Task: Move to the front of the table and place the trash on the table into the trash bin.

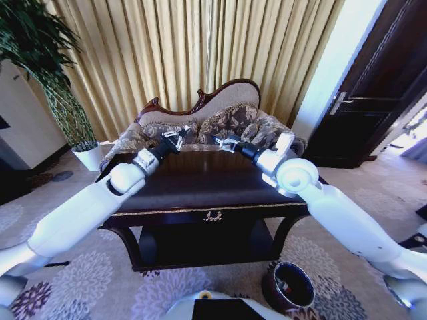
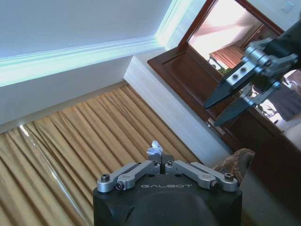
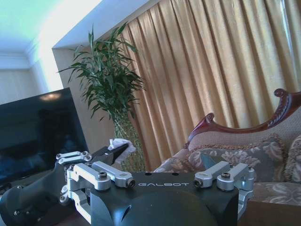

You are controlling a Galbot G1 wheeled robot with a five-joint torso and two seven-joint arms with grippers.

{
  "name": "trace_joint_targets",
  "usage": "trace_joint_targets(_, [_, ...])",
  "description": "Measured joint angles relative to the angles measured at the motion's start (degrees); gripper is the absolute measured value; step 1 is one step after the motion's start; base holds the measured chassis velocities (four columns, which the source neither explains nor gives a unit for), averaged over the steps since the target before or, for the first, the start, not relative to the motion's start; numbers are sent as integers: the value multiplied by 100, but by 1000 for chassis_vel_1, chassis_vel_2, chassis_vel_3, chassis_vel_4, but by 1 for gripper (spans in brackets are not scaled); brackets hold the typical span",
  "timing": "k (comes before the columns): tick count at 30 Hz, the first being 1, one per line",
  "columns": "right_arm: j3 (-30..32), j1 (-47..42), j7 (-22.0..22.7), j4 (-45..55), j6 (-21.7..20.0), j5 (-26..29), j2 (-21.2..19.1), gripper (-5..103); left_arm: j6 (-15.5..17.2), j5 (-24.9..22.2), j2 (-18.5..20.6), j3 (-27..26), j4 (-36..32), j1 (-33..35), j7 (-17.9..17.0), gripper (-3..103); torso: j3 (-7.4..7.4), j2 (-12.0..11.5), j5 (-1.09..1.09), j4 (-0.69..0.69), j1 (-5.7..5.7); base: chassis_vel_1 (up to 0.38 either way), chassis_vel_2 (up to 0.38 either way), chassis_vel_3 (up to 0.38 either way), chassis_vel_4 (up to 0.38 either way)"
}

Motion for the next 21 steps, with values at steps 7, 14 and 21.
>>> trace_joint_targets(7, [-148, 147, 5, -67, -2, -23, 144, 100, -20, 62, -6, 118, -95, -15, 30, 0, 0, 0, 0, 0, 0, 0, 0, 0, 0])
trace_joint_targets(14, [-218, 206, 16, -115, -2, -136, 212, 100, -22, 81, -25, 194, -134, -50, 41, 0, 0, 0, 0, -1, 0, 0, 0, 0, 0])
trace_joint_targets(21, [-218, 175, 28, -118, 6, -247, 248, 86, -10, 88, -22, 207, -143, -41, 62, 0, 0, 0, 0, 0, 0, 0, 0, 0, 0])
